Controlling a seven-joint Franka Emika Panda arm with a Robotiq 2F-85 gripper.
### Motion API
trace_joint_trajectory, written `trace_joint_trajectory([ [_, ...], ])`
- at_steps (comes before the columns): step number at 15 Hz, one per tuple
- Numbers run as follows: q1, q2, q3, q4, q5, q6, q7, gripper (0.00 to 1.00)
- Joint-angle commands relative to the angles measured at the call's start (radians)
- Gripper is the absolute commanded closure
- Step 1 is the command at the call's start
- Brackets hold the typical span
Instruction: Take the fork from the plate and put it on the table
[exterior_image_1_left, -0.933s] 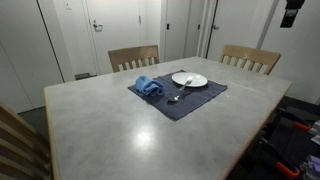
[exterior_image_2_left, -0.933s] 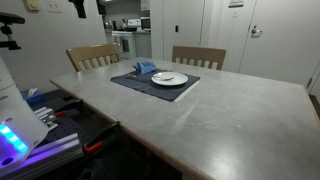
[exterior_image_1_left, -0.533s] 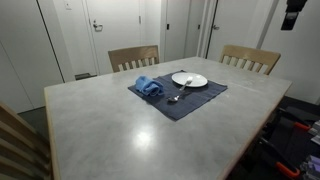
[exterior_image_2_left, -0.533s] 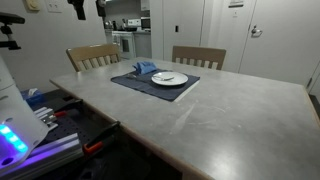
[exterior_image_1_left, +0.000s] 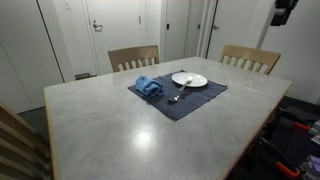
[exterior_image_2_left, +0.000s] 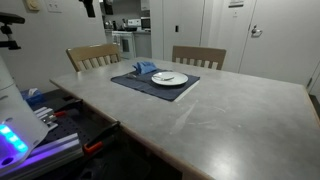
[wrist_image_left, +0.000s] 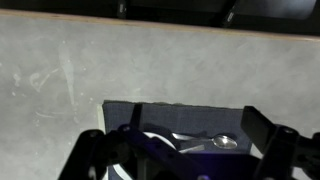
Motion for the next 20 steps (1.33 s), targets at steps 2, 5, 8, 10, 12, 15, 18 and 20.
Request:
trace_joint_trajectory([
  [2,-0.032,0.131,-0.010,0.036,0.018,0.094,0.039,0.00],
  [5,-0.050,0.207,0.020,0.048,0.022,0.167,0.134,0.00],
  [8,-0.041,0.172,0.017,0.023,0.021,0.173,0.144,0.00],
  [10,-0.042,0.191,0.022,0.026,0.020,0.181,0.153,0.00],
  [12,-0.042,0.179,0.022,0.026,0.020,0.179,0.152,0.00],
  [15,-0.042,0.172,0.022,0.026,0.021,0.179,0.152,0.00],
  [18,-0.045,0.193,0.028,0.039,0.016,0.173,0.162,0.00],
  [20,-0.055,0.242,0.036,0.073,0.023,0.169,0.204,0.00],
])
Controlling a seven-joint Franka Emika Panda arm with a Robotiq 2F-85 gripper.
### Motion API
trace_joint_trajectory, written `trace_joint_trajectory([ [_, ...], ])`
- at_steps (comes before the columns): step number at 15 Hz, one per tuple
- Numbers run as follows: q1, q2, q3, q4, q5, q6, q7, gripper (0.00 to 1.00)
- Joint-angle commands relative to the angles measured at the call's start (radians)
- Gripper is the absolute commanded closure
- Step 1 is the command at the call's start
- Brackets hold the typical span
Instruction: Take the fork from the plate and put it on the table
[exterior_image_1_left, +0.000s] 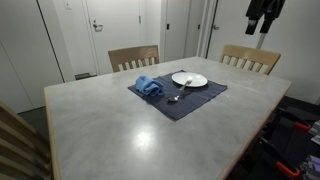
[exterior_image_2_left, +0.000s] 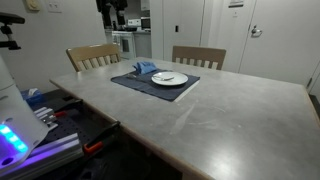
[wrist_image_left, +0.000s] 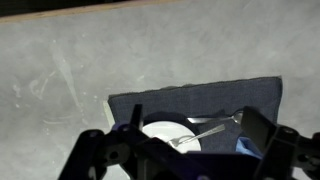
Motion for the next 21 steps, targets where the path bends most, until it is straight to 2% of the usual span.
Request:
trace_joint_trajectory([
  [1,-0.040,0.097,0.036,0.063,0.016,0.009,0.080,0.00],
  [4,-0.058,0.190,0.050,0.129,0.033,0.010,0.191,0.00],
  [8,-0.088,0.363,0.092,0.246,0.051,0.016,0.418,0.00],
  [11,-0.076,0.490,0.090,0.328,0.103,0.030,0.564,0.00],
  [16,-0.044,0.652,0.065,0.400,0.246,0.151,0.697,0.00],
  [21,-0.015,0.764,0.062,0.427,0.370,0.283,0.760,0.00],
])
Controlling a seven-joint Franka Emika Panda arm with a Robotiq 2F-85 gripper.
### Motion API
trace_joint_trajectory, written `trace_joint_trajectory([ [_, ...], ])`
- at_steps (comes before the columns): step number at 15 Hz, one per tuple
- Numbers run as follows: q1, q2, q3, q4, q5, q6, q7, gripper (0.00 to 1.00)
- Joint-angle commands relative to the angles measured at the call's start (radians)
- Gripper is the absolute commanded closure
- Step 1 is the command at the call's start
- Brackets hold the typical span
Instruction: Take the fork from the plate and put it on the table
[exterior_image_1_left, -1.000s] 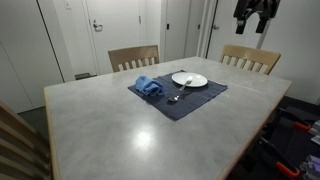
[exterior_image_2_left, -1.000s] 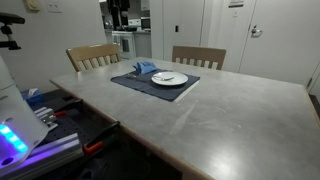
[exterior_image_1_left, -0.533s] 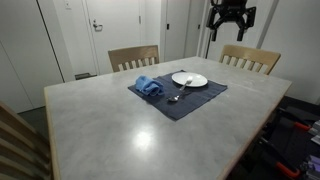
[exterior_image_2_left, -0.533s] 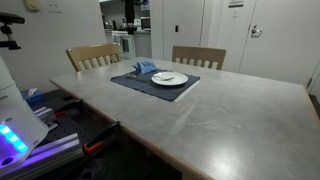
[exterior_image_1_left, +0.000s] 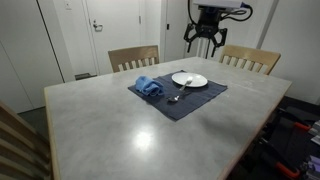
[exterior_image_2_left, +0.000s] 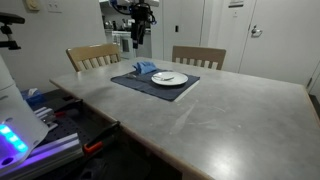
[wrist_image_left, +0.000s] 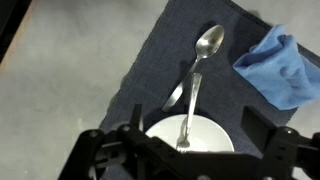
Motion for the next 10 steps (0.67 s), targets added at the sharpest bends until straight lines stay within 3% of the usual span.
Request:
trace_joint_trajectory([
  [1,0.031,0.091,-0.011,0.040,0.077,0.071,0.036,0.00],
  [10,0.067,0.228,-0.008,0.081,0.184,0.155,0.059,0.00],
])
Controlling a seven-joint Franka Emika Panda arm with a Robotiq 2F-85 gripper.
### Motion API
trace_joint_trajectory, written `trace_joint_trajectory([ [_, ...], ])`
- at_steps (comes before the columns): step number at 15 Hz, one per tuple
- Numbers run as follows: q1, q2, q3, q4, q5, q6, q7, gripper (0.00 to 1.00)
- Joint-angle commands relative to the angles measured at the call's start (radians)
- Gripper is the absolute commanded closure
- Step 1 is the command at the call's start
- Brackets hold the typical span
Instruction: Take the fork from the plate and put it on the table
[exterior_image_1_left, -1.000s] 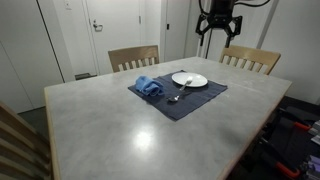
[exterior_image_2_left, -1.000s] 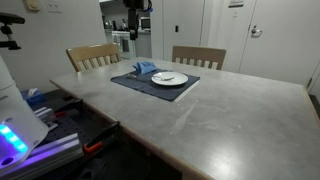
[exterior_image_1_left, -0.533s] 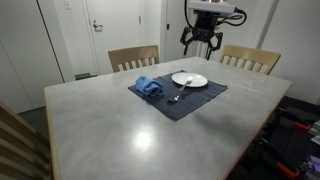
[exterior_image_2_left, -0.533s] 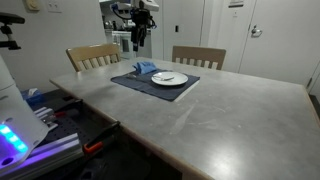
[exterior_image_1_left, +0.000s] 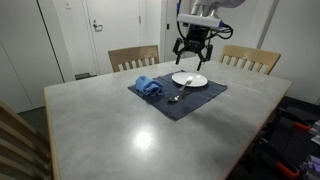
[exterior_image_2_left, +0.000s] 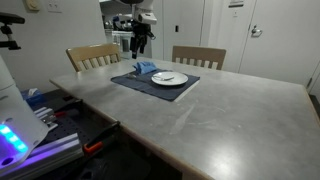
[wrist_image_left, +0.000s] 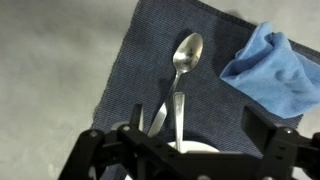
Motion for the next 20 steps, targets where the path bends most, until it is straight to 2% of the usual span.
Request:
trace_joint_trajectory([
  [1,0.016,0.075,-0.009,0.039,0.038,0.026,0.012,0.00],
  [4,0.009,0.121,-0.014,0.055,0.037,0.017,0.002,0.00],
  [13,-0.050,0.195,-0.010,0.115,0.133,-0.053,-0.234,0.00],
  [15,-0.051,0.185,-0.021,0.115,0.138,-0.082,-0.237,0.00],
  [16,-0.024,0.178,-0.031,0.093,0.113,-0.038,-0.204,0.00],
  [20,-0.012,0.166,-0.040,0.087,0.100,-0.039,-0.187,0.00],
])
